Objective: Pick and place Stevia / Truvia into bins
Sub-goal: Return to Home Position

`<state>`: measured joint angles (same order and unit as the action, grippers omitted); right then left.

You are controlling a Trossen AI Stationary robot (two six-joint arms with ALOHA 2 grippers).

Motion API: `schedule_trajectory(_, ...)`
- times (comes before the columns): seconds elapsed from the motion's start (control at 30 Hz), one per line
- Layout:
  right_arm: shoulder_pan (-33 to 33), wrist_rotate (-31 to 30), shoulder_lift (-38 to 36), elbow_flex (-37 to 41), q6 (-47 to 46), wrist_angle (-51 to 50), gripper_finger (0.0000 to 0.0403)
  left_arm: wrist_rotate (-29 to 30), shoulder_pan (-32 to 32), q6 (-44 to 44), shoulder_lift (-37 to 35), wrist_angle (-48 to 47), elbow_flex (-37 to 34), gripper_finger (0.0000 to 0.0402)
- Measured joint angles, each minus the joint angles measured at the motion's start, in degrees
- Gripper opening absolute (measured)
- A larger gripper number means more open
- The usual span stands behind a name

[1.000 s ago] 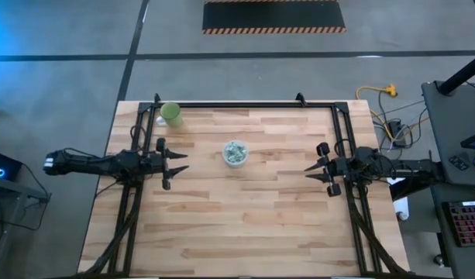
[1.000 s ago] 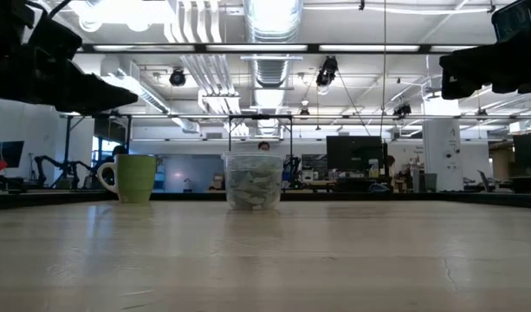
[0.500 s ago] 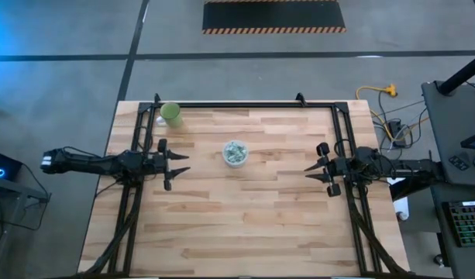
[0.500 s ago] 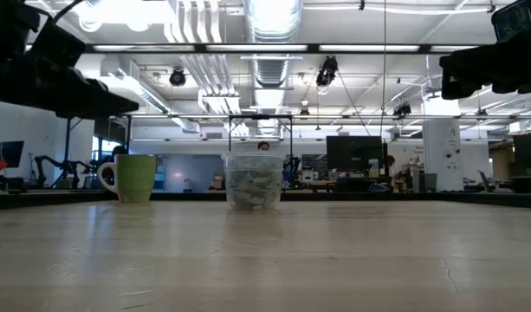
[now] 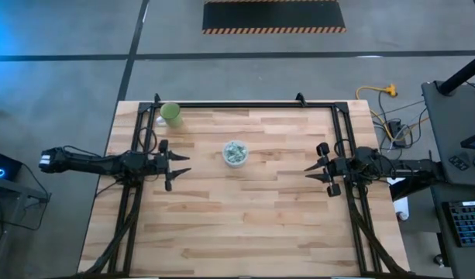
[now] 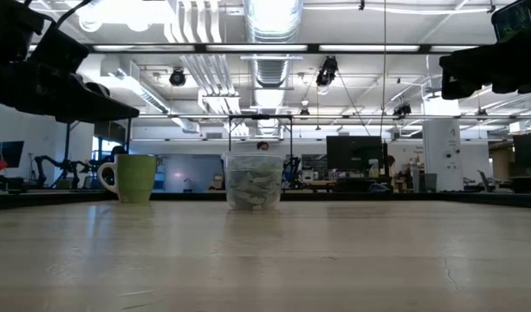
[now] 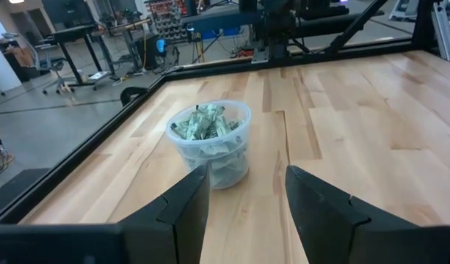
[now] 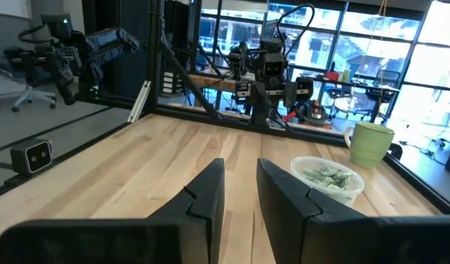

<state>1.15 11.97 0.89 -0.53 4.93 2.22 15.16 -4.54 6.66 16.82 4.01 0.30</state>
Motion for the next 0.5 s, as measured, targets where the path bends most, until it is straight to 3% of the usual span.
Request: schedule_trajectory(0.5,0.0,0.0,0.0,0.0,0.0,0.0,0.0073,0.0,0.0,0.0,1.6,0.0,0.0,0.0164)
